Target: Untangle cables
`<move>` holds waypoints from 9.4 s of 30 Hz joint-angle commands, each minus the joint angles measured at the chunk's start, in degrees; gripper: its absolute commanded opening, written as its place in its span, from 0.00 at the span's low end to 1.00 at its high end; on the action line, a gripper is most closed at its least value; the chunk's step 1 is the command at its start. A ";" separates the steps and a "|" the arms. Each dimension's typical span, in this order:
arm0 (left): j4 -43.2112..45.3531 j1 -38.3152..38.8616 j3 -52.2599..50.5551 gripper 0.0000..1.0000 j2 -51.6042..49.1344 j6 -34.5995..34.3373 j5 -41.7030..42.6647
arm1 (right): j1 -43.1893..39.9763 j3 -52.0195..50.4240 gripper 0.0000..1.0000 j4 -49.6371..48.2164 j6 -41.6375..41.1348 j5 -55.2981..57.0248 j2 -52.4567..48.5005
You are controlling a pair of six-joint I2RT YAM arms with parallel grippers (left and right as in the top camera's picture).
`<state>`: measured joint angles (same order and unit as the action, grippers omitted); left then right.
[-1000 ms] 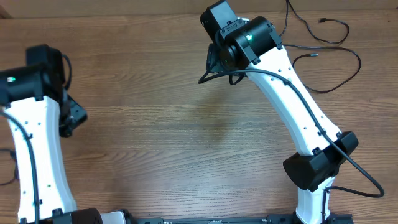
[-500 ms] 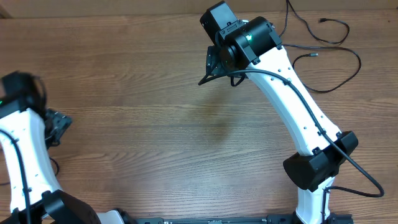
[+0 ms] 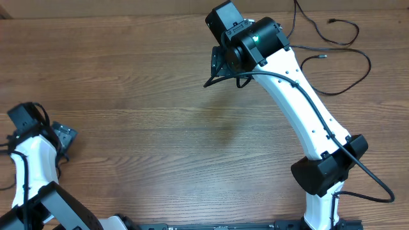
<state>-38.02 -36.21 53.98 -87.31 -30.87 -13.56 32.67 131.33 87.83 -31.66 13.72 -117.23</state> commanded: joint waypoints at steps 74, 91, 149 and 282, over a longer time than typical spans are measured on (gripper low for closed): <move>-4.81 -6.10 10.99 0.04 -21.31 19.10 25.81 | 0.07 -0.20 0.80 1.11 1.95 -1.40 0.20; -22.16 0.81 31.98 0.04 -8.94 19.26 40.85 | 0.04 -0.20 0.80 0.09 1.95 -3.17 0.20; -34.18 9.88 33.29 1.00 -1.44 12.85 22.14 | 19.56 -31.98 0.55 -42.62 -16.90 -15.96 -6.34; -43.82 9.97 33.29 1.00 -1.44 17.42 40.96 | 8.44 -32.98 0.04 -52.98 -10.78 -9.51 8.22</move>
<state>-81.28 -26.33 86.46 -88.44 -17.52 17.91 40.93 97.91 33.89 -46.72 3.44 -118.24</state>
